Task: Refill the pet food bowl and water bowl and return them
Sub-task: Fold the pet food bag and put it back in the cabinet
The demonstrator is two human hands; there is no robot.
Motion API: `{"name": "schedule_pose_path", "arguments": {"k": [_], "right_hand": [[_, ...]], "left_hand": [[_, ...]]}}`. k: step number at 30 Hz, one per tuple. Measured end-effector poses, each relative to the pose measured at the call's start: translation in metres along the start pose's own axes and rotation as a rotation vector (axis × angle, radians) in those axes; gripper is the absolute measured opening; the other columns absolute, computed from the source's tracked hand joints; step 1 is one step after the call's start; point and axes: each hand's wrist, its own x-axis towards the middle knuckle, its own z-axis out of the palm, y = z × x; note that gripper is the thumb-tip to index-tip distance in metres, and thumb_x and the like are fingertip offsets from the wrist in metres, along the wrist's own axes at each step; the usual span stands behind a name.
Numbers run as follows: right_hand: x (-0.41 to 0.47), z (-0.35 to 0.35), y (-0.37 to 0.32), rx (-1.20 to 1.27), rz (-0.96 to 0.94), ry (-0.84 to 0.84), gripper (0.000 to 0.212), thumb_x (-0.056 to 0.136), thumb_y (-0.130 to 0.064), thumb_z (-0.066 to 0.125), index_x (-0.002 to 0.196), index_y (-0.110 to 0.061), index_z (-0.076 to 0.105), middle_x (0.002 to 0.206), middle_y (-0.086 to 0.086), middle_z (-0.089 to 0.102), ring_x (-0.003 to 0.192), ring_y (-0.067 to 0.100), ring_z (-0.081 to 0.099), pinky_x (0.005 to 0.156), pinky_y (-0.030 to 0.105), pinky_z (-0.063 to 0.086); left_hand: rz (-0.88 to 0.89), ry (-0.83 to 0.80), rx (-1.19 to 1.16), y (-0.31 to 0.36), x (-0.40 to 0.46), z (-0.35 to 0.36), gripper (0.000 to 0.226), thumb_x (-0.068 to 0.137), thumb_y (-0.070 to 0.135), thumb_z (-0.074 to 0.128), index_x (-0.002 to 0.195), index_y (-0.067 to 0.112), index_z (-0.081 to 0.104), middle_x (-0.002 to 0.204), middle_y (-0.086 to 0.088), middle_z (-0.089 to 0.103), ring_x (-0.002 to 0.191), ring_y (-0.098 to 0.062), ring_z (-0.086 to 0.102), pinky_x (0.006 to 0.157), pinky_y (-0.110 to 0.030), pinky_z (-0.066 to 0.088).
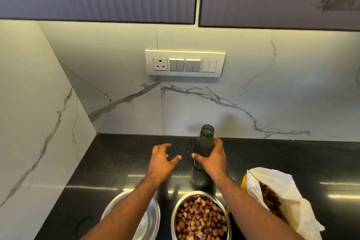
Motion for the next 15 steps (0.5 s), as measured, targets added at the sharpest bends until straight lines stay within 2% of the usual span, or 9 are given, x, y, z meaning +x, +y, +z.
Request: {"name": "schedule_pose_path", "arguments": {"k": [3,5,6,10,13,15], "right_hand": [[-0.006,-0.007,-0.010,0.002,-0.050,0.047,0.114,0.066,-0.049,0.093,0.155,-0.026,0.025,0.158,0.006,0.037,0.145,0.028,0.036,0.113,0.050,0.044],[-0.011,-0.013,-0.022,0.010,-0.105,0.068,0.113,0.067,-0.051,0.092,0.155,-0.027,0.025,0.159,0.005,0.036,0.146,0.027,0.035,0.112,0.048,0.045],[-0.014,-0.016,-0.029,0.005,-0.137,0.087,0.112,0.067,-0.052,0.091,0.154,-0.028,0.026,0.158,0.004,0.037,0.145,0.027,0.035,0.112,0.048,0.045],[-0.025,-0.027,-0.066,-0.046,-0.264,0.150,0.109,0.067,-0.056,0.089,0.152,-0.033,0.025,0.158,0.003,0.038,0.145,0.026,0.037,0.111,0.057,0.045],[-0.035,-0.031,-0.104,-0.044,-0.377,0.182,0.105,0.071,-0.055,0.088,0.154,-0.031,0.028,0.160,0.004,0.037,0.147,0.027,0.036,0.113,0.049,0.044],[-0.047,-0.033,-0.135,-0.027,-0.466,0.201,0.102,0.072,-0.059,0.085,0.154,-0.030,0.030,0.160,0.005,0.039,0.146,0.027,0.038,0.111,0.045,0.044]], "left_hand": [[0.033,0.035,-0.026,0.005,-0.003,-0.016,0.067,0.090,0.038,0.076,0.148,0.024,0.046,0.152,-0.002,0.038,0.114,-0.009,0.053,0.086,-0.016,0.049],[0.059,0.058,-0.034,0.012,-0.006,-0.029,0.065,0.090,0.037,0.076,0.147,0.023,0.046,0.150,-0.002,0.039,0.114,-0.010,0.054,0.074,-0.008,0.048],[0.074,0.075,-0.043,0.015,-0.008,-0.037,0.064,0.090,0.036,0.076,0.146,0.023,0.047,0.149,-0.002,0.039,0.115,-0.011,0.054,0.074,-0.009,0.049],[0.132,0.159,-0.081,0.032,-0.021,-0.066,0.064,0.090,0.035,0.076,0.146,0.024,0.047,0.149,-0.002,0.041,0.121,-0.013,0.055,0.101,-0.030,0.053],[0.188,0.255,-0.094,0.047,-0.030,-0.091,0.064,0.089,0.034,0.077,0.145,0.026,0.047,0.150,-0.002,0.040,0.127,-0.017,0.054,0.104,-0.040,0.056],[0.256,0.370,-0.094,0.061,-0.038,-0.116,0.063,0.088,0.034,0.078,0.143,0.028,0.048,0.147,-0.001,0.042,0.128,-0.017,0.054,0.104,-0.041,0.055]]}}
